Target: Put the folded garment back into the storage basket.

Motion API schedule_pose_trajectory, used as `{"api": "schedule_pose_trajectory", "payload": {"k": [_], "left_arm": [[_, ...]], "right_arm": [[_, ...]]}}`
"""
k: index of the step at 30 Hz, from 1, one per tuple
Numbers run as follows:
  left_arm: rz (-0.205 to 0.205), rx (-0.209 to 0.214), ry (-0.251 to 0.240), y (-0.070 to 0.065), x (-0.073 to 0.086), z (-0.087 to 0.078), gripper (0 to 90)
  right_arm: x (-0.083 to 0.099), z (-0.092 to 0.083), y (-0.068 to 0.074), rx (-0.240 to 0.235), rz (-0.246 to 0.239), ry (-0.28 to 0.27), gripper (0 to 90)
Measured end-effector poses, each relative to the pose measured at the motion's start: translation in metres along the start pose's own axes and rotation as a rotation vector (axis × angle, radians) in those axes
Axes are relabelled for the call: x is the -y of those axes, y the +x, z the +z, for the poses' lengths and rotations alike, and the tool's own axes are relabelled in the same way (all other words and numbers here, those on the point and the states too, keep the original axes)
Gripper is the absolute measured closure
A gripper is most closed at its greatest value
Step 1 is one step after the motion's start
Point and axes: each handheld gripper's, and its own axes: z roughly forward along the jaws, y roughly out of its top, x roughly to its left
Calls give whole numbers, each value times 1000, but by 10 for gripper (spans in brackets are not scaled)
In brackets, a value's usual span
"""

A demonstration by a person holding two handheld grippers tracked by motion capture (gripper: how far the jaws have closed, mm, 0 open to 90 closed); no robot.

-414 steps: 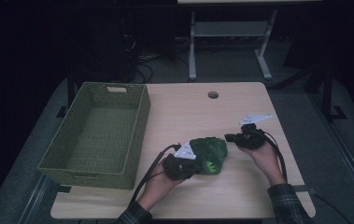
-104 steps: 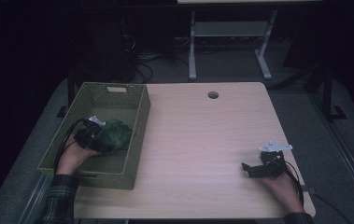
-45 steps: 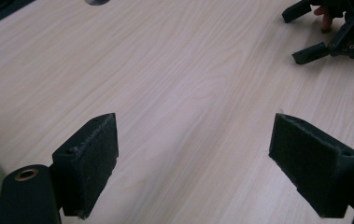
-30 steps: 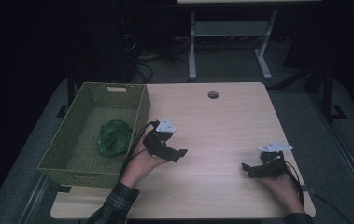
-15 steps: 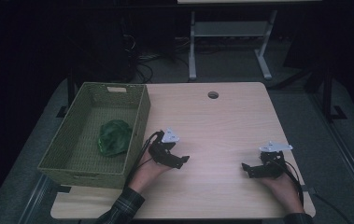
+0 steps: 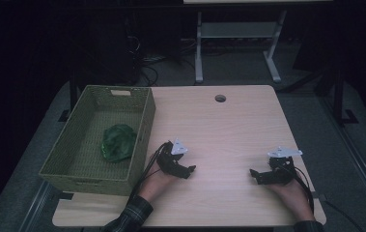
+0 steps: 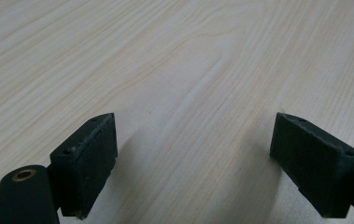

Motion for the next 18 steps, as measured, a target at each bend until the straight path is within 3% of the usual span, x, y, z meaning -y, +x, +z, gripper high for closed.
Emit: {"api": "schedule_pose_trajectory", "payload": {"k": [18], "left_arm": [[13, 11, 1, 1, 0, 0, 135]], "right_arm": [[0, 0, 0, -1, -1, 0, 7]]}}
